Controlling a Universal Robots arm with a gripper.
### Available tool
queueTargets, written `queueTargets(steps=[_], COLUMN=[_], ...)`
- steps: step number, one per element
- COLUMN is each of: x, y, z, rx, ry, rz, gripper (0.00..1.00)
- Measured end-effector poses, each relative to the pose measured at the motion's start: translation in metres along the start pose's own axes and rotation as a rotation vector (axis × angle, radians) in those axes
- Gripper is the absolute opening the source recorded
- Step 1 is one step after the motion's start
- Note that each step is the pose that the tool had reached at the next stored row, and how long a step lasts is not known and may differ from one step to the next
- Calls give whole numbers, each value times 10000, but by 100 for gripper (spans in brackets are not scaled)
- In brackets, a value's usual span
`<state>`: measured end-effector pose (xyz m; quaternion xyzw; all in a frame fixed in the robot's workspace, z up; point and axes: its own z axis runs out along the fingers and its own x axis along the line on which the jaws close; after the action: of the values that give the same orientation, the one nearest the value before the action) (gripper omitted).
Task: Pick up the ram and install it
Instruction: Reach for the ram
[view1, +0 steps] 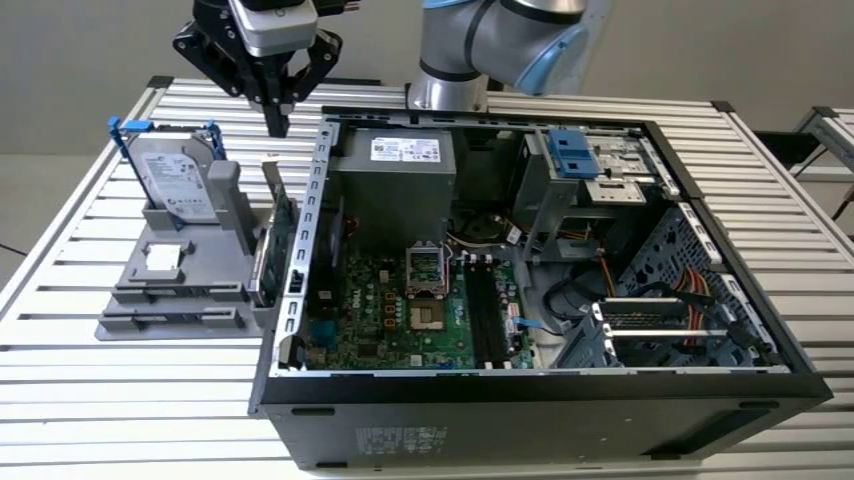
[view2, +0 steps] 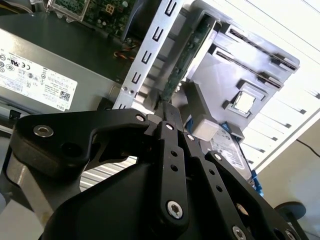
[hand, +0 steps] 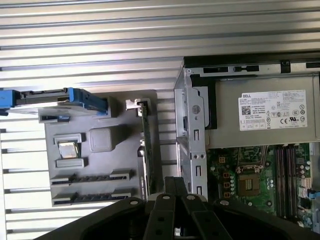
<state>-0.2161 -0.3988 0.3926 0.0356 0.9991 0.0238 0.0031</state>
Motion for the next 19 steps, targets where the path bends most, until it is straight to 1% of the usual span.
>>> queueTargets(steps=[12, 17, 19], x=[63, 104, 132], y=[-5, -7, -9], z=[0, 0, -1], rx=[0, -1, -1], ry=[0, -1, -1], rz=[0, 0, 0], gripper=[0, 0, 0])
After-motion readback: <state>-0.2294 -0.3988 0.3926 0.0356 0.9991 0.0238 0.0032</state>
